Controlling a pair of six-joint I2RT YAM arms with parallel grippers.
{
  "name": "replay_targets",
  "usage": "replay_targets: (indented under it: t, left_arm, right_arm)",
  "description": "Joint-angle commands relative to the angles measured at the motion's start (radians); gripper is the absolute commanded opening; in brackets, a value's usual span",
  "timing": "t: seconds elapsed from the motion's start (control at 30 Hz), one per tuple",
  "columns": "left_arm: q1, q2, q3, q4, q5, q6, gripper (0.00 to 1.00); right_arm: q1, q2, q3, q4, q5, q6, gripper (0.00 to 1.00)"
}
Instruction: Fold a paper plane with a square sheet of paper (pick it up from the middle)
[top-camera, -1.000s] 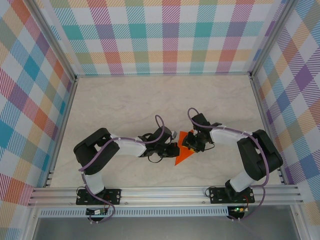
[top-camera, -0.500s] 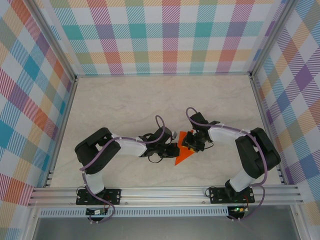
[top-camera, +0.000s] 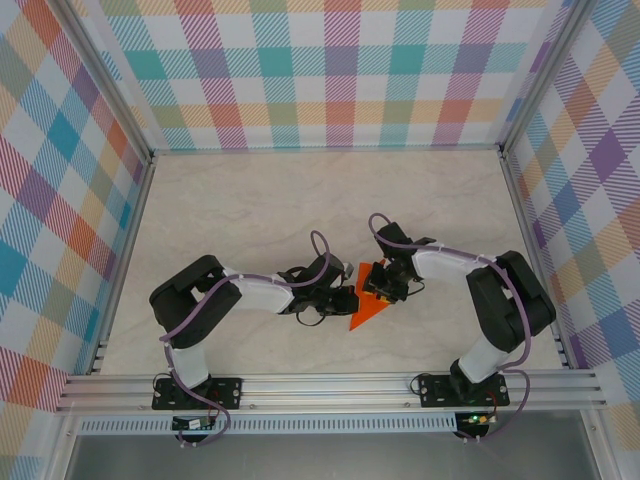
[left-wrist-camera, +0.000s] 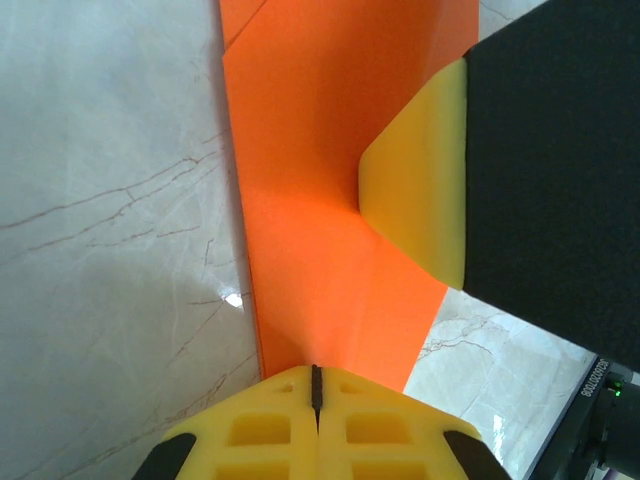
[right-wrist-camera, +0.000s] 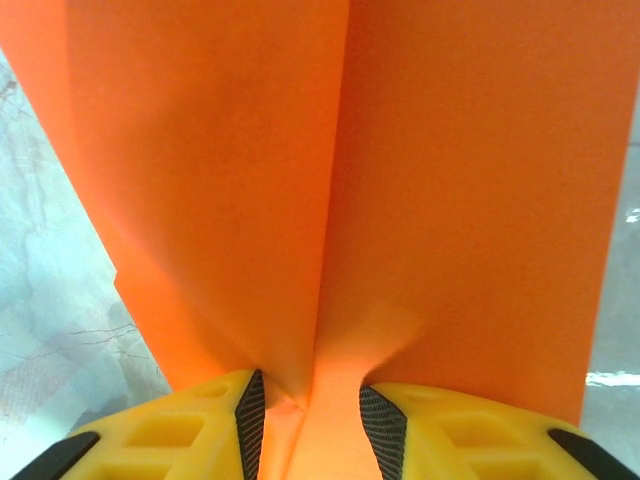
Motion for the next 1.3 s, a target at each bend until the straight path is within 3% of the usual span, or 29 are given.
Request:
replay_targets:
  t: [0.0,0.67,1.1,1.27]
  left_arm:
    - [0.017,0.004,0.009,-0.045,-0.021,0.013,0.02]
    - [0.017,0.035,-0.006,-0.149,-0.04,0.011,0.0]
    - [0.016,0.063,0.022,-0.195,-0.016,0.081,0.0]
    - [0.017,0.07,0.037,-0.23,-0.015,0.12,0.0]
  right_arm:
    - [0.011,0.139,-0.074,-0.009,0.134,-0.001,0.38]
    - [0.015,0.052,-0.026,-0.06,0.092,-0.011,0.39]
    - [0.015,-0.059,0.015,-0.125,0.074,-0.017,0.39]
    - [0.013,-0.174,0.012,-0.12,0.074,-0.024,0.4]
